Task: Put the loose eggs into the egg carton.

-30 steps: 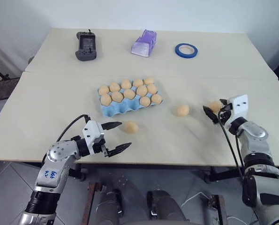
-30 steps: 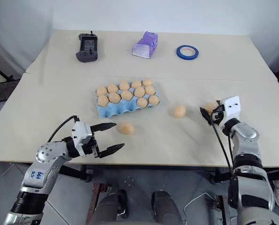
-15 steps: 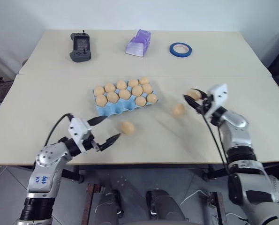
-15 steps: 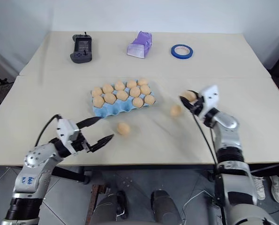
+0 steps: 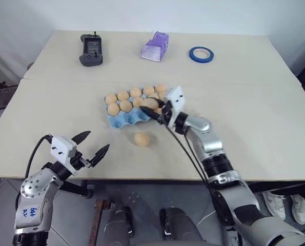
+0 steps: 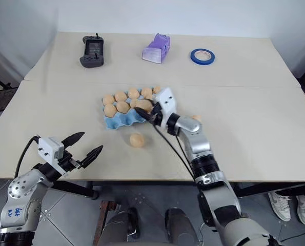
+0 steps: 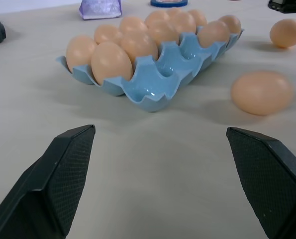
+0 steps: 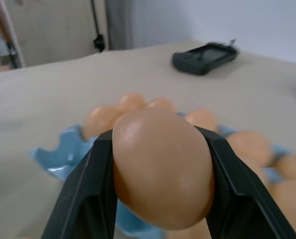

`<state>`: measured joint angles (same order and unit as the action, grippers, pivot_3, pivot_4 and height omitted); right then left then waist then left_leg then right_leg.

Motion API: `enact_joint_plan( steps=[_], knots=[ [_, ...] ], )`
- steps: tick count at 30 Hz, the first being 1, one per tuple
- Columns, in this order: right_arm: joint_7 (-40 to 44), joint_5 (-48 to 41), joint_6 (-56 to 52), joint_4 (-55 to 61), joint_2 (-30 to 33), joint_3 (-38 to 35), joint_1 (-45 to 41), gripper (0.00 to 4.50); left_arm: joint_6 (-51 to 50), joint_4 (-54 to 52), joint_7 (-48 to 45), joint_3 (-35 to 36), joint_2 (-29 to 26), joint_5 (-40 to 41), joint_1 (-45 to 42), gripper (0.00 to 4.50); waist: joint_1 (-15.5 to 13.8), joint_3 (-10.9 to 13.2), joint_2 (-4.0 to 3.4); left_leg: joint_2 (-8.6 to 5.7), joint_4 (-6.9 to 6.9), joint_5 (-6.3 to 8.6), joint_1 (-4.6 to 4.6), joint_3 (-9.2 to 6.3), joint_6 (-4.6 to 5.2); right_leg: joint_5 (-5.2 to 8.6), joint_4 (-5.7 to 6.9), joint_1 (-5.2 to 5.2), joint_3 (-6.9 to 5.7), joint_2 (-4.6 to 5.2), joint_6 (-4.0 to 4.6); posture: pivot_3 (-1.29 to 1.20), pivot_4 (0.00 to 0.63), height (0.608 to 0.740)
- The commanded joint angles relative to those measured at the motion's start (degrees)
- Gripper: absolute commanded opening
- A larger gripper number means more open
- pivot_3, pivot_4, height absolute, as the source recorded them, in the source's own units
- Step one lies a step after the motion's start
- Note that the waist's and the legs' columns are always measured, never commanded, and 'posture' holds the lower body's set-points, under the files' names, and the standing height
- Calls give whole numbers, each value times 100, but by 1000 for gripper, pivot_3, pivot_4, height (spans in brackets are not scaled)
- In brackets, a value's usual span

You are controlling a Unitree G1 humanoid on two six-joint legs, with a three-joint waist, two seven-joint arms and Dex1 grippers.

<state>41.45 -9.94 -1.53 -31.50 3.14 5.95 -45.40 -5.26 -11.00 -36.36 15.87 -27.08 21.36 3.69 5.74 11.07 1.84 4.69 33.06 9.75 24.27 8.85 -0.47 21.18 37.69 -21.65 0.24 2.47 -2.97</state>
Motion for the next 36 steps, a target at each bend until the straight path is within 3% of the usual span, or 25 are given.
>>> enact_joint_plan(
  steps=[1,3,8,11,17,22,28,36],
  knots=[
    [-145,169,201,-185,-194,107,-255,1775,-19,-395,86,63,42,127,134,4500,2,0,0,0,-2,0,1,0,-2,1,0,-2,0,-2,2,0,150,740],
    [-191,261,255,-345,-249,151,-316,1775,-45,-463,101,41,53,144,173,4500,6,0,0,0,-2,0,4,0,-2,2,-1,-5,0,-3,3,0,150,740],
    [-307,347,231,-482,-310,132,-462,3414,-89,-568,92,-55,67,161,192,4500,49,0,0,0,2,0,3,1,-3,2,0,-4,0,-3,2,0,150,740],
    [-174,246,95,13,-153,78,-342,4439,-117,-618,59,-135,55,169,151,4500,53,0,0,1,1,0,4,0,-3,2,1,-4,0,-3,2,0,150,740],
    [479,-406,-398,2161,634,-139,803,4476,-43,-558,-176,-470,-95,-43,-68,4500,-60,0,1,0,-8,6,7,-3,-5,2,-18,-1,-3,-3,2,0,150,740],
    [534,-713,-379,3383,1412,-686,2264,4476,-11,-457,-429,-773,-144,-78,-279,4500,-104,-1,1,0,-8,12,10,-2,-4,2,-29,3,-2,-3,2,0,150,740],
    [-156,-789,-175,3507,1779,-1723,3521,4476,158,-210,-832,-1281,-164,-285,-550,4500,-63,-1,2,-1,-2,13,8,-2,-3,3,-34,7,3,-4,3,0,150,740],
    [-385,-551,751,2910,1845,-2066,4194,4476,332,324,-1348,-1769,-152,-413,-1200,4500,-93,-1,1,-2,2,11,-6,-6,-2,3,-29,17,8,-12,3,0,150,740]
  ],
)
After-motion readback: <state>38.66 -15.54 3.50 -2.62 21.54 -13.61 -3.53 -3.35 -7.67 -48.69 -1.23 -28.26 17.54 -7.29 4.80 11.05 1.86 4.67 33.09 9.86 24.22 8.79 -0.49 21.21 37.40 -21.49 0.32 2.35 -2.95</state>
